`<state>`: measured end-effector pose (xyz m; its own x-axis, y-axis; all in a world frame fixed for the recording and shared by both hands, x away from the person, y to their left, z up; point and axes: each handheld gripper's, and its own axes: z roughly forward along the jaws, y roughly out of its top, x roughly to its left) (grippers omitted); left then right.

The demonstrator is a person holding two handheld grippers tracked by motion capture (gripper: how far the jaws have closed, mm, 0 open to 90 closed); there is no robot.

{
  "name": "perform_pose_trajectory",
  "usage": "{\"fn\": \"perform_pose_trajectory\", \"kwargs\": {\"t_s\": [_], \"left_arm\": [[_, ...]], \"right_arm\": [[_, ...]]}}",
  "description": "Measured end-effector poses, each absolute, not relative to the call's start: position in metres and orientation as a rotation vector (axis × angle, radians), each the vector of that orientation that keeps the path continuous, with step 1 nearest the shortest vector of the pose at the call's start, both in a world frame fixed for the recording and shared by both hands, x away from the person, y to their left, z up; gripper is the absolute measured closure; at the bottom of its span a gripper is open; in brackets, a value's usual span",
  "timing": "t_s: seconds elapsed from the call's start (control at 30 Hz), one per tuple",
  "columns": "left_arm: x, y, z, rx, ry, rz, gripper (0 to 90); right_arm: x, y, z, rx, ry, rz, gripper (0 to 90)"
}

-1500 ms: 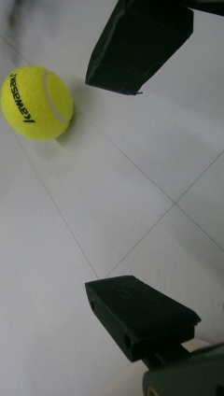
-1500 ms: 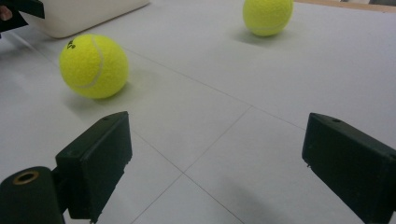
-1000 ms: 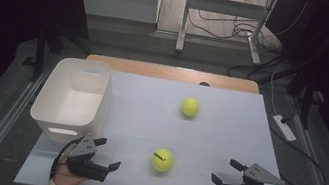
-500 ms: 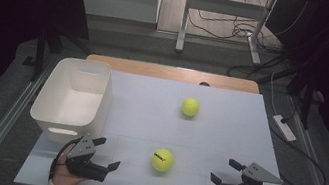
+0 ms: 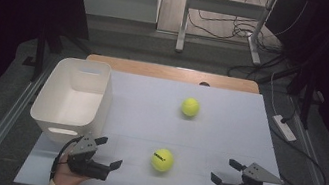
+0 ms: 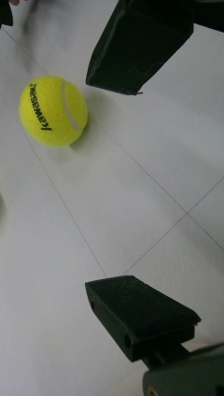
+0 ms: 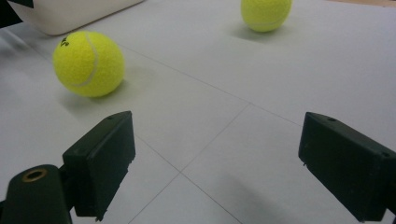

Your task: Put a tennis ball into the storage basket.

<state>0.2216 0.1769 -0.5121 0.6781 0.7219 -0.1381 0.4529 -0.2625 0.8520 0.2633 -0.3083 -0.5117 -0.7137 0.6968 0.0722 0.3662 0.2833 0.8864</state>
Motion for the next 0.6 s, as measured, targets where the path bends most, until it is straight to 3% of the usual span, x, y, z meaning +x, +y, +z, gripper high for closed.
{"fn": "perform_pose_trajectory", "kwargs": {"t_s": [0.6], "left_arm": [[0.225,0.16,-0.497,1.941,0.924,0.368,5.9]], "right_arm": [[0.266,-0.307,-0.513,0.954,2.239,1.402,11.8]]}}
